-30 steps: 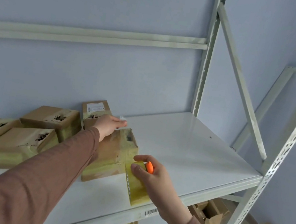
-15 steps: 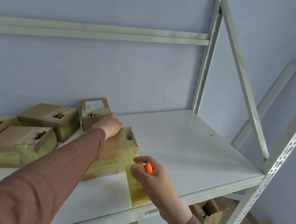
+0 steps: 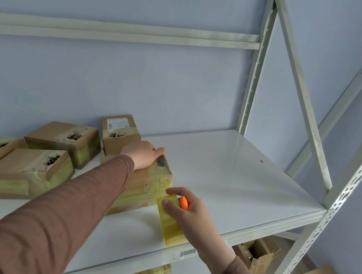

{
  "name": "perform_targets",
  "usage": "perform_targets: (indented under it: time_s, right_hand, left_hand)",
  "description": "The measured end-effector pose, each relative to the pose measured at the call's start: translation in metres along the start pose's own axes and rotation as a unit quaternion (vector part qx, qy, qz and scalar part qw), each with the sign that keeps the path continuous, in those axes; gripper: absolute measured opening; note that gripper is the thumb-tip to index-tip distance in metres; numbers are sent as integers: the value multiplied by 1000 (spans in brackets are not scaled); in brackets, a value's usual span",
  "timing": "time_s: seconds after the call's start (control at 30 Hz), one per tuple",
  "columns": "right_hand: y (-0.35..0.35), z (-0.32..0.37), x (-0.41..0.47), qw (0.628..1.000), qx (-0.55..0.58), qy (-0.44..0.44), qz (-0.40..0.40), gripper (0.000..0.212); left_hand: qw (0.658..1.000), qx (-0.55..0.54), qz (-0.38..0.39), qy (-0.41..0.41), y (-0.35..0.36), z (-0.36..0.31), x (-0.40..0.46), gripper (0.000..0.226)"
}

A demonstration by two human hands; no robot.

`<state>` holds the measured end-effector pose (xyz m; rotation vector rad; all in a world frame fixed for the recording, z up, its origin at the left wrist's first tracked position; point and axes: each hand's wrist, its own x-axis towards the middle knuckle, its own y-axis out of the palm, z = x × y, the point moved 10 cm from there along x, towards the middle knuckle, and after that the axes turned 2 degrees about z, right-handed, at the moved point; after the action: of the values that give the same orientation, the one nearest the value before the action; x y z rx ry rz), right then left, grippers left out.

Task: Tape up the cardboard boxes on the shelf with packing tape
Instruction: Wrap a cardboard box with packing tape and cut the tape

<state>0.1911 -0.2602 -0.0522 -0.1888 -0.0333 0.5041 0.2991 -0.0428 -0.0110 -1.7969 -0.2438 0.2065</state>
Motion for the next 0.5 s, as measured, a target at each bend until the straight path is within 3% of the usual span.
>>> perform_targets:
  time_s: [0.1,0.13,0.2,0.27,0.37,0.43,0.5]
  right_hand:
    - [0,0,0,1000,4,4,6,19]
    - [0,0,0,1000,7,4,8,19]
    - [-1,-1,0,1000,14,4,12,20]
    - [-1,-1,1,1000,23,3,19,21]
    - [-1,0,3,999,14,5,31,23]
    - [-1,4,6,999,7,4,33,25]
    - [-5,16,8,999,27,-8,25,27]
  left_hand:
    - [972,-144,-150,105,-39,-9,-20,47]
    - [957,-190,-150,157,-47,-13,-29,51]
    - [965,-160,-30,204,-33,-15,-41,73]
    - [977,-13,114,180,0,3,-55,94]
    - [971,91,164,145,14,17,-66,100]
    - [977,46,162,132,5,9,-66,94]
    - [958,-109,232,127,0,-1,-69,77]
